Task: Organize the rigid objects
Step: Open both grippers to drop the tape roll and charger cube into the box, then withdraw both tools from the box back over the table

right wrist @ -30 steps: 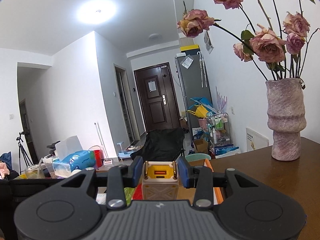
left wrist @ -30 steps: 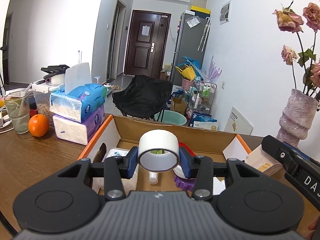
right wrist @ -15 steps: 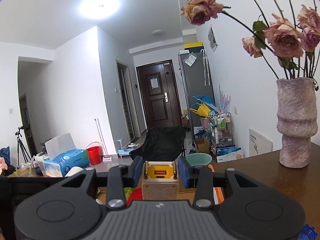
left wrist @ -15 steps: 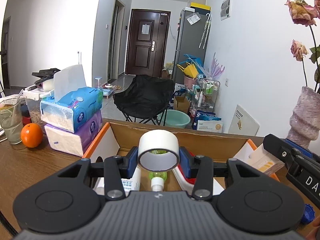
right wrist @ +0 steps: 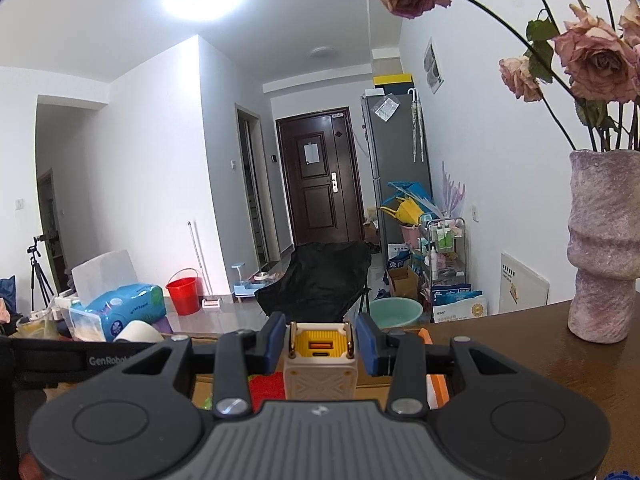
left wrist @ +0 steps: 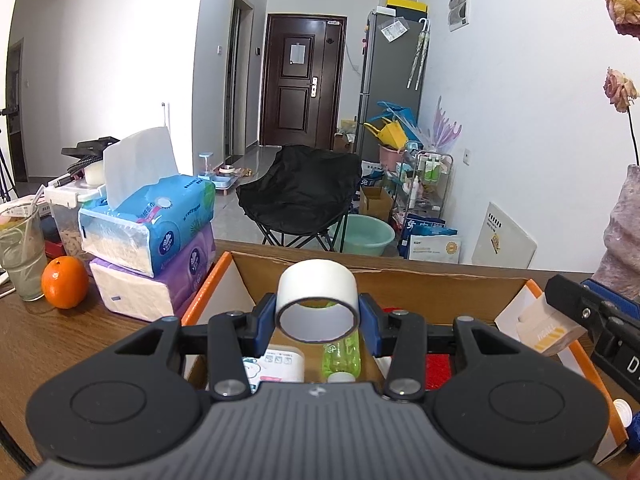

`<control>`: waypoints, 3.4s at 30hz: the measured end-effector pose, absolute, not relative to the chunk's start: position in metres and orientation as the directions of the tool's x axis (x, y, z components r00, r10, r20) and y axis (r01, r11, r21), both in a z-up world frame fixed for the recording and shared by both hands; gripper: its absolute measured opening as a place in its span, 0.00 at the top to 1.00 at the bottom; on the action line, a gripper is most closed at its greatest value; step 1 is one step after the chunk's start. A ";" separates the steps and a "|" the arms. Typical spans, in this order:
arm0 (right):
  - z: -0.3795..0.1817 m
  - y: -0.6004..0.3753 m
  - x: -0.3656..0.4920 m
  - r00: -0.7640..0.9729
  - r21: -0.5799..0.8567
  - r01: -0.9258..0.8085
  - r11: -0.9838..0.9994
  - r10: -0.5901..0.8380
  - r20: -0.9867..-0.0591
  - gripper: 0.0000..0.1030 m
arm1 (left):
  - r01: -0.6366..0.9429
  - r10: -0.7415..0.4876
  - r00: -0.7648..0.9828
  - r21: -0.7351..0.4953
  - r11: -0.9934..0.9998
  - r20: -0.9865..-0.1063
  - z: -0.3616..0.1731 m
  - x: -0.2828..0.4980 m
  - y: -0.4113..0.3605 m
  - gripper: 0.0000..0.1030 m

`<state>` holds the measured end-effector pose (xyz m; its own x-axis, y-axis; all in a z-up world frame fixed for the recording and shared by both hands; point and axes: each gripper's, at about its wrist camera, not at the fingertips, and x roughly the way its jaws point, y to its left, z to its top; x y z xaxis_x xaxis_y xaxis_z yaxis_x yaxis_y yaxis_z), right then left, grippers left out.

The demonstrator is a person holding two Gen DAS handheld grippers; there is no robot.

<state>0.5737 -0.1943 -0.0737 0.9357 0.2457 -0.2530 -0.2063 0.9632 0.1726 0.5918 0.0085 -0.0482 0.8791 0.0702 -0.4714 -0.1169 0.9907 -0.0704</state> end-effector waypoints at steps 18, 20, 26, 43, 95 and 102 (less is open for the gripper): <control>-0.076 -0.202 0.577 0.935 0.201 -0.140 0.970 0.196 -0.297 0.00 | -0.182 0.134 0.879 -0.064 0.981 -0.457 -0.044 0.592 0.020 0.00; -0.077 -0.203 0.578 0.934 0.202 -0.131 0.970 0.189 -0.303 0.00 | -0.189 0.141 0.875 -0.058 0.980 -0.463 -0.045 0.594 0.021 0.00; -0.078 -0.203 0.579 0.934 0.196 -0.121 0.973 0.179 -0.309 0.00 | -0.197 0.147 0.873 -0.060 0.979 -0.465 -0.046 0.593 0.022 0.00; -0.068 -0.202 0.571 0.936 0.177 -0.127 0.976 0.177 -0.303 0.00 | -0.200 0.155 0.873 -0.050 0.978 -0.463 -0.039 0.585 0.018 0.00; -0.069 -0.260 0.390 0.920 0.023 -0.149 0.989 0.147 -0.364 0.00 | -0.171 0.123 0.828 -0.037 0.985 -0.547 -0.040 0.420 -0.025 0.00; -0.078 -0.269 0.370 0.913 0.007 -0.143 0.990 0.134 -0.385 0.00 | -0.153 0.106 0.821 -0.037 0.988 -0.560 -0.046 0.403 -0.035 0.00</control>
<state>0.3699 -0.2685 -0.0780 0.9132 0.1345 -0.3847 -0.1428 0.9897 0.0070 0.4028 -0.0349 -0.0464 0.8215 0.1060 -0.5603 -0.1529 0.9875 -0.0373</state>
